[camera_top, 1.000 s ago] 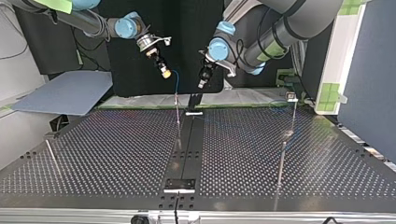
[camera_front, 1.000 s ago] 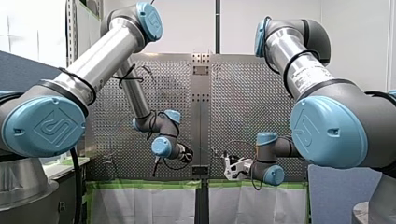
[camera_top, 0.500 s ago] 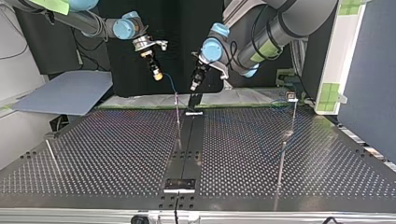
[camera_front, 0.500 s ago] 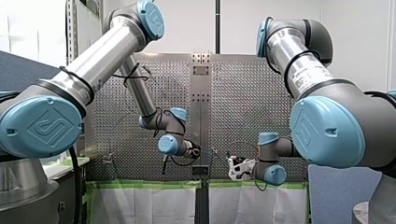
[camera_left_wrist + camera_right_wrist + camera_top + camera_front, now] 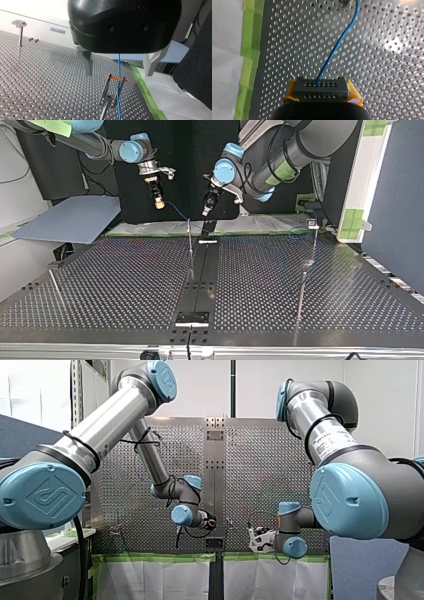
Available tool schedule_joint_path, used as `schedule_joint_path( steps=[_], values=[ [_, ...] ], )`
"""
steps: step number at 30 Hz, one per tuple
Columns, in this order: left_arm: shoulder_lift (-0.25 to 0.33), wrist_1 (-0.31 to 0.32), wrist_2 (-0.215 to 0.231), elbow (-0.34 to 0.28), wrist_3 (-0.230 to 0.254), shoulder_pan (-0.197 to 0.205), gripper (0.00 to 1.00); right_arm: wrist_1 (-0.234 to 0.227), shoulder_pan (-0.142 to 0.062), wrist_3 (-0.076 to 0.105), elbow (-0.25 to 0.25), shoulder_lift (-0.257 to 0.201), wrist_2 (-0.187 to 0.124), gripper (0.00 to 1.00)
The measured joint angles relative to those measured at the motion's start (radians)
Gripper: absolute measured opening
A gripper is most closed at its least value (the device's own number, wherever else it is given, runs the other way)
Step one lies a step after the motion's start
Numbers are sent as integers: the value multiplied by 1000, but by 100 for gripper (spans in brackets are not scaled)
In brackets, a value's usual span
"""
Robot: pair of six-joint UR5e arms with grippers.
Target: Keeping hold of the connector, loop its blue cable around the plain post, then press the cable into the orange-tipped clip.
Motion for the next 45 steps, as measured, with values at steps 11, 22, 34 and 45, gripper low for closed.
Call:
schedule_joint_path(
  steps=[11, 22, 34, 45],
  values=[
    [0, 2, -3, 0, -15, -1, 100, 0, -1, 0, 0, 0, 116, 0],
    [0, 2, -3, 0, -23, -1, 100, 2, -1, 0, 0, 0, 232, 0],
    [0, 2, -10, 0, -24, -1, 100, 0, -1, 0, 0, 0, 319, 0],
    [0, 3, -12, 0, -26, -4, 100, 2, -1, 0, 0, 0, 316, 0]
  ],
)
